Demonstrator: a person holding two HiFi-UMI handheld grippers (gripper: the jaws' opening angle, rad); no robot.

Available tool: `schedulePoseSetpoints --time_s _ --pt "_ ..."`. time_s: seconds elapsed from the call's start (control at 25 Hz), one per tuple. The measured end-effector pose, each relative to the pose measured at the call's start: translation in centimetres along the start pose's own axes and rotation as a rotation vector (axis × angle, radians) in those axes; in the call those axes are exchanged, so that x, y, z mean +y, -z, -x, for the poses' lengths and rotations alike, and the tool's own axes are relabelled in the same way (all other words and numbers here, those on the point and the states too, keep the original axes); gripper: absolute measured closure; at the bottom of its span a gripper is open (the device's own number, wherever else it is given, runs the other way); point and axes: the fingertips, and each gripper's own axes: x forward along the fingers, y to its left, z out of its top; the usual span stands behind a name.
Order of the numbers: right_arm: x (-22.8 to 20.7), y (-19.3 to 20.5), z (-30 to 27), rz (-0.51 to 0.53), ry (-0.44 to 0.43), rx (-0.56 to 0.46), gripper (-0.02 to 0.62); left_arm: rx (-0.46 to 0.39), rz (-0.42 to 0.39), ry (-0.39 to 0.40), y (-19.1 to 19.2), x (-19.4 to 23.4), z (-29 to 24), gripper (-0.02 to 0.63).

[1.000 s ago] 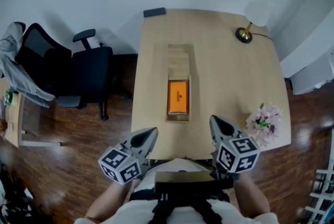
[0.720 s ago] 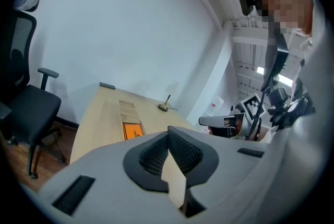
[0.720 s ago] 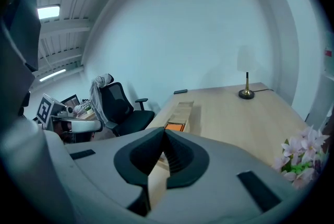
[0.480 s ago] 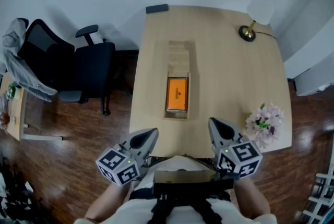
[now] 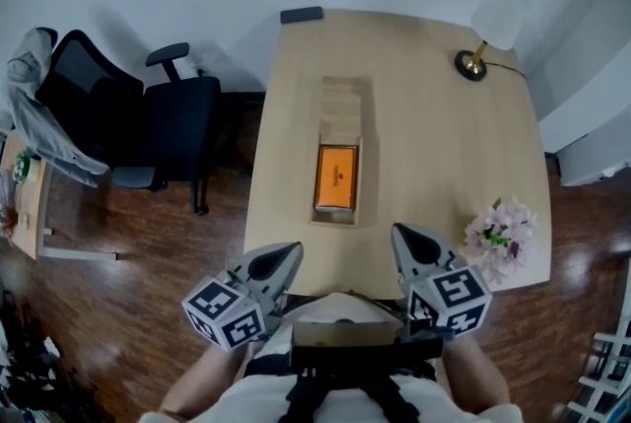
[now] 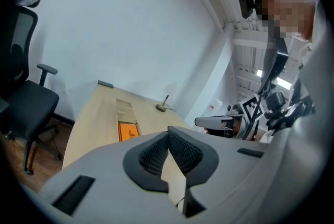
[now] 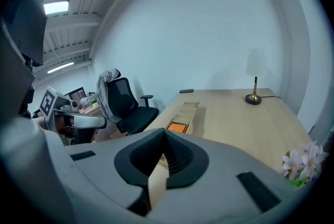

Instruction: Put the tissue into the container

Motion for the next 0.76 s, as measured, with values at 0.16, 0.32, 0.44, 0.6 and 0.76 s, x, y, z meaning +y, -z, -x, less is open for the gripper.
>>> schedulePoseSetpoints --time_s 0.16,0.32,0.44,0.6,0.76 --pt "0.0 0.07 -0.03 -0.005 0.005 0.011 0.595 0.006 0.01 0.005 0.16 0.02 -0.12 0.606" --pt "0.03 0.06 -0.11 0.006 0.008 0.015 0.595 0.007 0.013 0.011 0.08 0.03 -0.2 0.606" --pt "0.03 0.16 -0.1 0.005 0.013 0.02 0.595 0.01 0.019 0.014 0.15 0.04 -0.14 0.606" --pt "-0.13 -0.24 -0.29 0.017 0.018 0.014 0.595 0.006 0.02 0.015 -0.07 0.16 -0.18 0.606" --pt "-0.05 -0.06 -0.38 0.023 0.016 0.014 0.595 0.007 0.026 0.014 -0.03 0.29 -0.08 0.606"
